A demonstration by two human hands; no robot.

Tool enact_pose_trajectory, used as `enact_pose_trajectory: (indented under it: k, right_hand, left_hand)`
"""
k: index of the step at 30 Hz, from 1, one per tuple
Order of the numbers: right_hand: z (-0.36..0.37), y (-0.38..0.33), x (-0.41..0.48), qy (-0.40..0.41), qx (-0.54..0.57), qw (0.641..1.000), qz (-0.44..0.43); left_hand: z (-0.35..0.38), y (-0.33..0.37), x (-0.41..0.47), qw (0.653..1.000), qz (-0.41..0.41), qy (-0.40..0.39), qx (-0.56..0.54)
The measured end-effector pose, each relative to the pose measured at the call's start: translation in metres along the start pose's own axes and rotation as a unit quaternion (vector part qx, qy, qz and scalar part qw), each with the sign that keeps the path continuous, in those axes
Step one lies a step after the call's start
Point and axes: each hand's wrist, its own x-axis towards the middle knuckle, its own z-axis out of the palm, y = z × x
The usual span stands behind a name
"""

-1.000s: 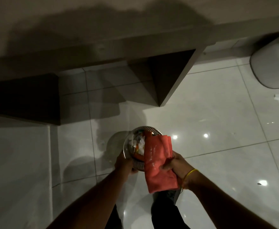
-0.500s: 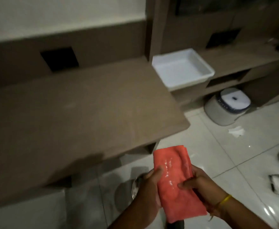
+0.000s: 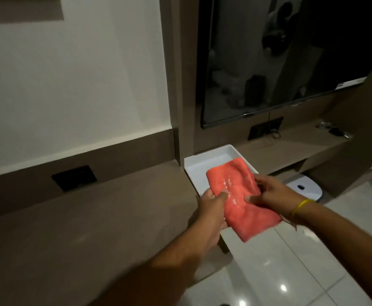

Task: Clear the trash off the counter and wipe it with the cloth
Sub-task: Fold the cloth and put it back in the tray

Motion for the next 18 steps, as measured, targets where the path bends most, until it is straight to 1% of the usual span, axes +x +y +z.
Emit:
enact_pose_trajectory:
  k: [2, 4, 7, 8, 12, 15, 18]
  right_hand:
    - [-0.021, 0.004, 0.053, -0.008, -0.037, 0.999, 0.003]
    - [-0.033, 0.017, 0.108, 0.000, -0.064, 0.998, 0.002]
    - [-0.036, 0.047, 0.183, -0.008, -0.102, 0.994, 0.023]
    - [-0.033, 0.057, 0.206, -0.012, -0.115, 0.993, 0.033]
    - [-0.011, 0.099, 0.284, -0.029, -0.194, 0.980, 0.045]
    - [0.016, 0.116, 0.317, -0.037, -0.217, 0.974, 0.051]
    - [0.036, 0.128, 0.333, -0.038, -0.279, 0.959, 0.028]
  left_hand:
    - [0.016, 0.009, 0.044, 1.000, 0.010, 0.021, 0.010]
    - [0.028, 0.011, 0.096, 0.997, 0.015, 0.067, 0.037]
    - [0.025, -0.012, 0.202, 0.980, 0.021, 0.157, 0.122]
    - [0.025, -0.014, 0.222, 0.972, 0.019, 0.180, 0.151]
    - [0.026, 0.007, 0.250, 0.940, 0.027, 0.211, 0.265]
    - [0.013, 0.005, 0.282, 0.910, 0.031, 0.242, 0.334]
    - [0.013, -0.003, 0.307, 0.889, 0.049, 0.241, 0.385]
